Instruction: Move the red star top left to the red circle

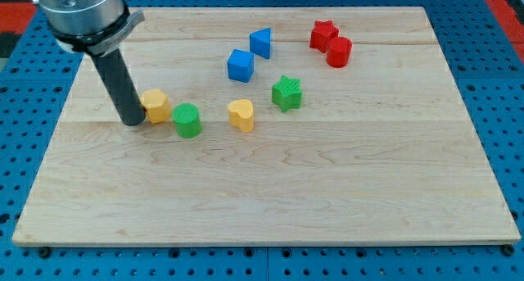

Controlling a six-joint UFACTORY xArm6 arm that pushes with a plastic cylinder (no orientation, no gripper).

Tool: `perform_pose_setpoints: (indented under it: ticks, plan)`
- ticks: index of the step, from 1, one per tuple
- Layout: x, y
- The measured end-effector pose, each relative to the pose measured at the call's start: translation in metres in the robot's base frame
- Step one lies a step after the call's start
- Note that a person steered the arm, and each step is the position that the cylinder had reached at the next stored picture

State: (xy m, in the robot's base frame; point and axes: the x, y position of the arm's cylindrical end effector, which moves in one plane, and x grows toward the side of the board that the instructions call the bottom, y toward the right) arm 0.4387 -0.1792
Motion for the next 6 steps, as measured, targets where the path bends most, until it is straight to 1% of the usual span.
perform_pose_setpoints:
  ticks: [1, 2, 3, 5, 6]
  plan:
    - [-0.014, 0.000]
    - [-0.049, -0.028]
    - [-0.081, -0.023]
    - [-0.198, 0.113]
    - [-0.235, 0.212]
